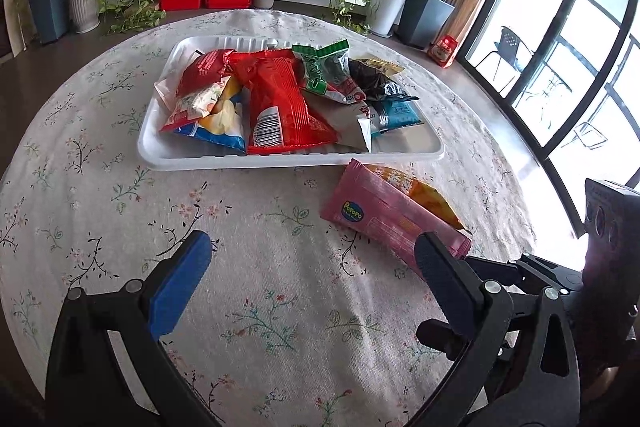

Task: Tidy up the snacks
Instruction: 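Move the left gripper to the pink packet while the right gripper approaches the orange packet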

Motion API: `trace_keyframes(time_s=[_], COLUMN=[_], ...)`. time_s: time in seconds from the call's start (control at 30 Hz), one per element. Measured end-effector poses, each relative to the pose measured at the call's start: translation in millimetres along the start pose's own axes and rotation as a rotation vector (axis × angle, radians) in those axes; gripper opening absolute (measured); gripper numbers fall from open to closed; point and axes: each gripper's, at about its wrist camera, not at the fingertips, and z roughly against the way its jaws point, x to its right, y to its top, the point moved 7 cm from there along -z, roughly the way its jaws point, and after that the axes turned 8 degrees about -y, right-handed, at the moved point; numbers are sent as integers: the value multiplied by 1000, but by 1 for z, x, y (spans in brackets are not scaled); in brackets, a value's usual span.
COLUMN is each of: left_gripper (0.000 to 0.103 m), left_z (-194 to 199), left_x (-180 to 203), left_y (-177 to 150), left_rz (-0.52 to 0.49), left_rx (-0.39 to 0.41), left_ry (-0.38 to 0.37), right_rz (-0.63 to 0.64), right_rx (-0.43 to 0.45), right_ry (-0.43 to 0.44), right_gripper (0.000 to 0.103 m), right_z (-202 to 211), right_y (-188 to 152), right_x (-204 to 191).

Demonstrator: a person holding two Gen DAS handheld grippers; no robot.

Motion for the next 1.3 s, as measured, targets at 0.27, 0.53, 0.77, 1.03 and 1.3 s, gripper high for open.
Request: trace_keyframes(time_s=[0.27,0.53,0.77,1.03,1.3], left_gripper=[103,103,103,102,103], left_z=[-5,-21,-68,-78,-70], left_x=[1,18,38,28,14], left_y=[2,14,13,-4,-19], left_rz=[18,57,98,31,-47], left_rx=[-11,-25,-91,-165,-194], left_ry=[-4,32,61,140,174], right_rz=[9,-87,-205,-198,-162], right_rx=[18,112,121,135,145], right_ry=[61,-6,-63,-47,-62], right_gripper=[90,90,89,89,89], right_z=[8,30,28,30,31], right_y=[-4,7,0,-1,-2], right_x=[-9,30,72,77,71])
